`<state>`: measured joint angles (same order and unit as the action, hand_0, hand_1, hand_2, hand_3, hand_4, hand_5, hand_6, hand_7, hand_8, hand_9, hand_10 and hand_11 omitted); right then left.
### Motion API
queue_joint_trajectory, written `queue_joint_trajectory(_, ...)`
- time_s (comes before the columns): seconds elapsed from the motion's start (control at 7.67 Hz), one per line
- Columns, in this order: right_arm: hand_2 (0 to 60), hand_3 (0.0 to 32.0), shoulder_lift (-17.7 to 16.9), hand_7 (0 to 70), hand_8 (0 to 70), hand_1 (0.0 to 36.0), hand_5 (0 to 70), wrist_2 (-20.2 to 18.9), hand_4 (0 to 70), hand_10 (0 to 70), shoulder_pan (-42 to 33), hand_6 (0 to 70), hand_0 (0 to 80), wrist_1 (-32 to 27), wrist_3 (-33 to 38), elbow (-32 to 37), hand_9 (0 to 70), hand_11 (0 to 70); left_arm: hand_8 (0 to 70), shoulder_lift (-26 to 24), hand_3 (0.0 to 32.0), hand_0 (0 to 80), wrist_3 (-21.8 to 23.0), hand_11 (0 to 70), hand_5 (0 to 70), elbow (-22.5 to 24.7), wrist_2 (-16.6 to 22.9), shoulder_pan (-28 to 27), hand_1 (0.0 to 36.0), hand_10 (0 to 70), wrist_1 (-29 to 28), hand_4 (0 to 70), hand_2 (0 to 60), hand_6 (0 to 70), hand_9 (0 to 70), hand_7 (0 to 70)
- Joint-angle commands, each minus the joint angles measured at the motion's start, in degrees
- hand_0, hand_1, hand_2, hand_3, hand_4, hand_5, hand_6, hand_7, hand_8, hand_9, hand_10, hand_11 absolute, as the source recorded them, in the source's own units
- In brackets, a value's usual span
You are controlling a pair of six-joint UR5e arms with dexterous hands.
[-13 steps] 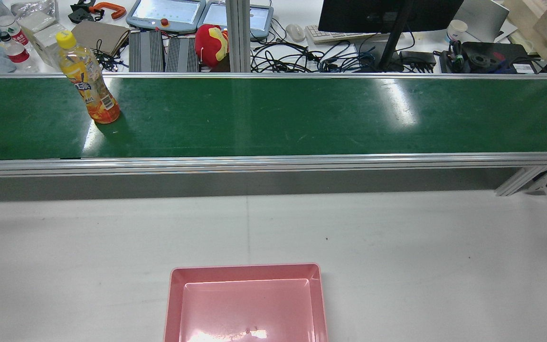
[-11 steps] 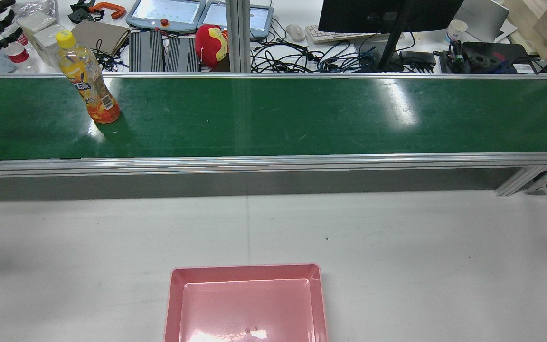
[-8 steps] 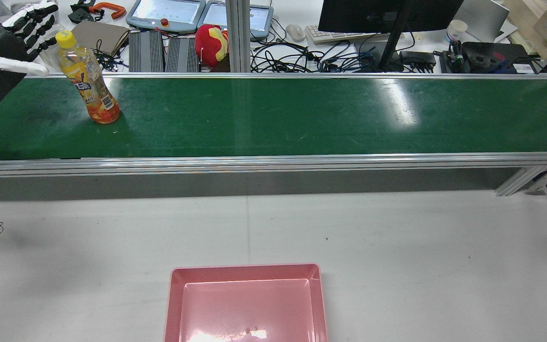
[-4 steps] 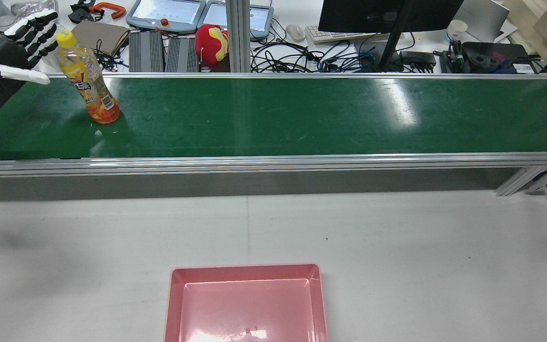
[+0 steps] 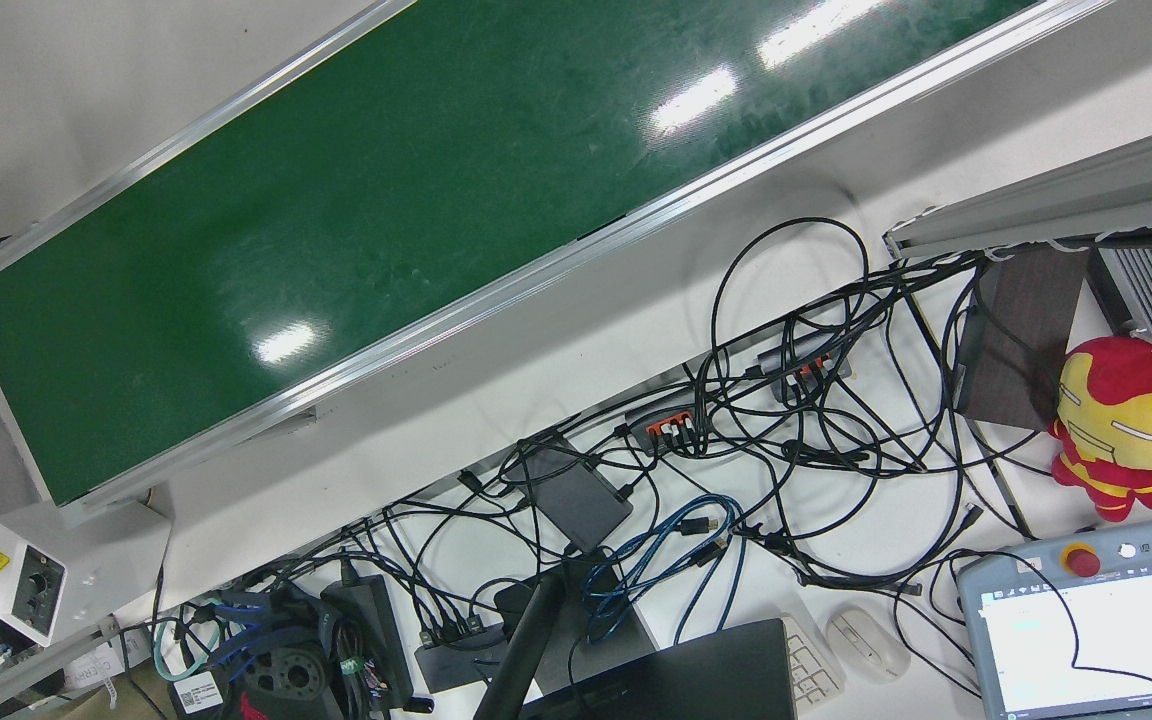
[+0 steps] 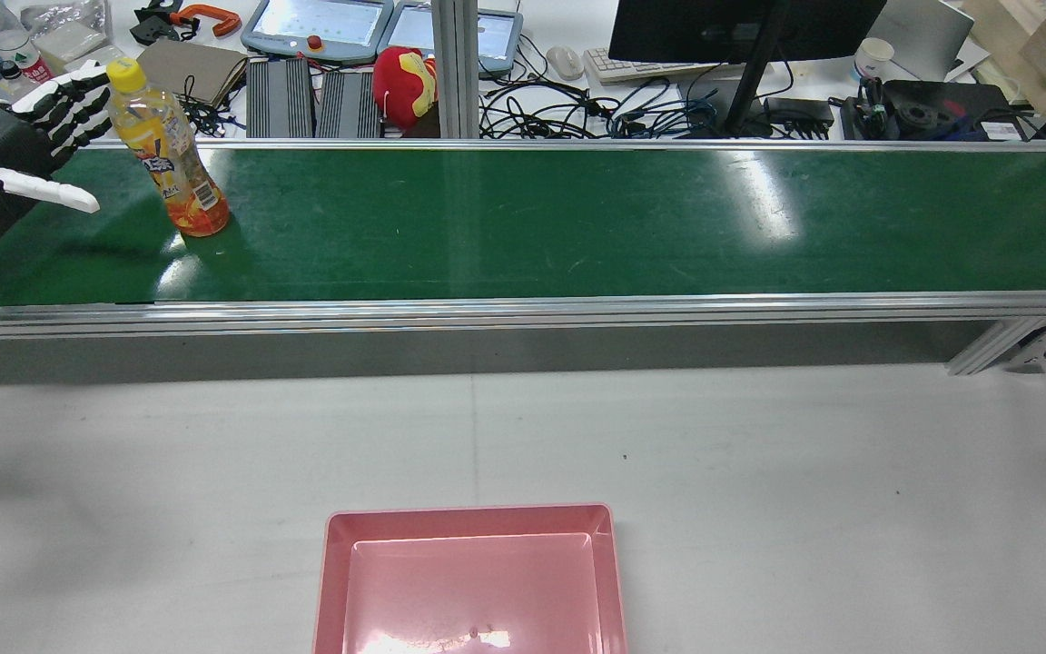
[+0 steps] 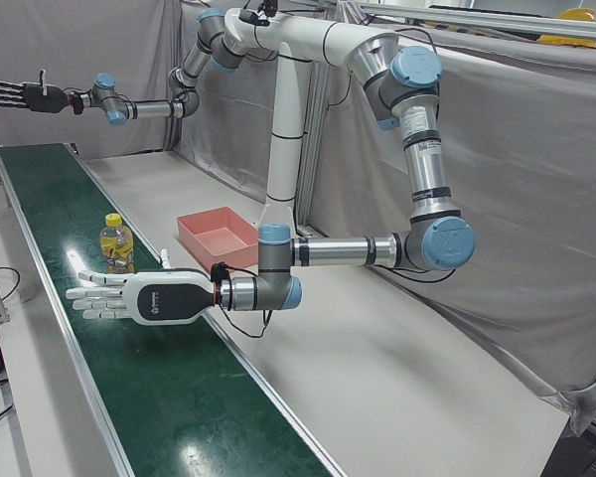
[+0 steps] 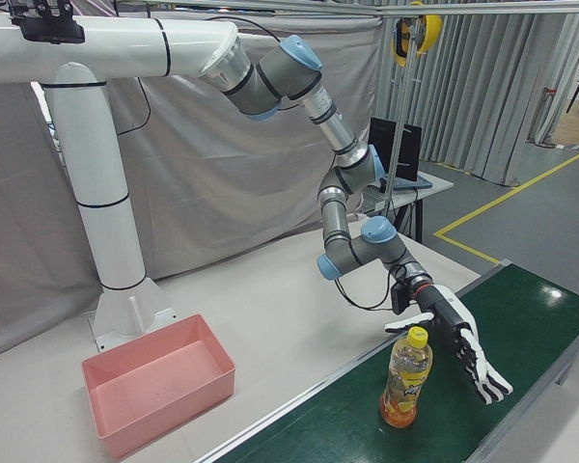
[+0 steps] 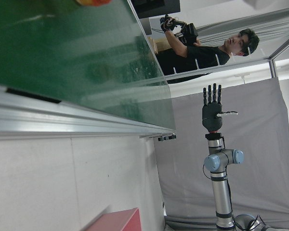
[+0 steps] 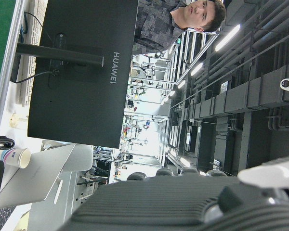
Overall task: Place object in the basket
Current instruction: 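Close the left hand fingers around the orange juice bottle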
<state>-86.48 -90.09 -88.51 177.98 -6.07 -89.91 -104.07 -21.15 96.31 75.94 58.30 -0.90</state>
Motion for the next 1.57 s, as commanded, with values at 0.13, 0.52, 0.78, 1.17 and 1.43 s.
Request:
queue_joint_trajectory(0.13,0.0,0.0,0.0,0.0,0.0,0.0,0.0,0.0,0.0,0.0,0.0,0.0,0.0,0.0,0.0,-0.09,0.0,0.0,3.4,-8.5,0.0,62.0,0.14,9.3,19.2,-0.68,0.0,-5.22,18.7,4.7,5.81,7.8,0.0,0.0,4.5,0.0)
queue_joint_trajectory(0.52,0.0,0.0,0.0,0.0,0.0,0.0,0.0,0.0,0.0,0.0,0.0,0.0,0.0,0.0,0.0,-0.17,0.0,0.0,3.8,-9.13,0.0,62.3,2.86,11.4,23.0,-3.05,-0.44,-5.13,19.0,6.2,4.85,10.8,0.0,0.0,5.4,0.0)
queue_joint_trajectory(0.78,0.0,0.0,0.0,0.0,0.0,0.0,0.0,0.0,0.0,0.0,0.0,0.0,0.0,0.0,0.0,-0.18,0.0,0.0,5.4,-9.22,0.0,63.2,4.53,13.9,25.0,-3.14,-0.88,-4.69,19.6,7.9,7.64,13.2,0.0,0.0,7.6,0.3)
queue_joint_trajectory(1.17,0.0,0.0,0.0,0.0,0.0,0.0,0.0,0.0,0.0,0.0,0.0,0.0,0.0,0.0,0.0,-0.26,0.0,0.0,62.7,-10.97,0.0,62.2,4.98,70.0,70.0,-2.53,-0.71,-4.42,23.8,62.3,11.96,52.2,46.2,54.6,70.0,49.0)
queue_joint_trajectory(1.43,0.0,0.0,0.0,0.0,0.0,0.0,0.0,0.0,0.0,0.0,0.0,0.0,0.0,0.0,0.0,-0.35,0.0,0.0,70.0,-13.34,0.0,53.2,4.72,70.0,70.0,1.39,-0.53,-4.51,19.2,70.0,18.26,46.4,60.0,67.3,70.0,62.4)
